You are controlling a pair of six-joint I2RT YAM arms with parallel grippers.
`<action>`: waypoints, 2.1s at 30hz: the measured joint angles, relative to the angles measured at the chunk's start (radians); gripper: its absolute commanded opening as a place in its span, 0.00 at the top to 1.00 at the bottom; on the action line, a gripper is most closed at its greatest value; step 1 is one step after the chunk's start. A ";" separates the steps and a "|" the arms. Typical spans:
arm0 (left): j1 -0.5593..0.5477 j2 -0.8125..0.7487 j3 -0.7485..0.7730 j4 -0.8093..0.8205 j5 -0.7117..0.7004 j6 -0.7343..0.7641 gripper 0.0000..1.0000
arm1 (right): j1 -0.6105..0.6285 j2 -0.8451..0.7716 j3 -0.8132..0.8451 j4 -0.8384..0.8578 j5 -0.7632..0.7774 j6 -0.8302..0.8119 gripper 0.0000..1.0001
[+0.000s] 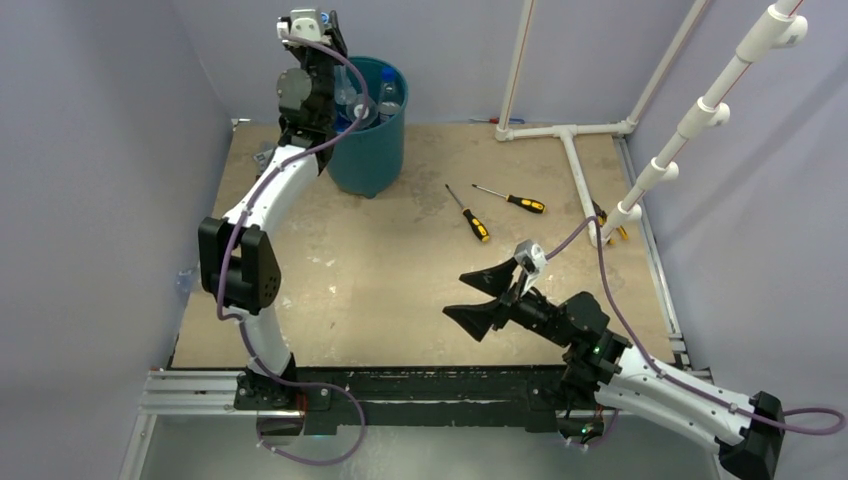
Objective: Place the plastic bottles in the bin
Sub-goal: Place the plastic bottle in the trash bin, then pick up the plastic bottle from the corner of the board.
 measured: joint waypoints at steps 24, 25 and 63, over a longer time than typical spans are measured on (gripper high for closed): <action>0.043 0.129 -0.202 0.177 0.072 0.058 0.62 | 0.000 0.185 -0.059 0.175 -0.039 0.028 0.02; 0.043 0.129 -0.208 0.171 0.077 0.053 0.44 | 0.000 0.178 -0.061 0.178 -0.039 0.029 0.02; 0.037 -0.742 -0.910 -1.286 -0.450 -1.131 0.02 | 0.000 0.100 -0.124 0.177 -0.014 0.062 0.02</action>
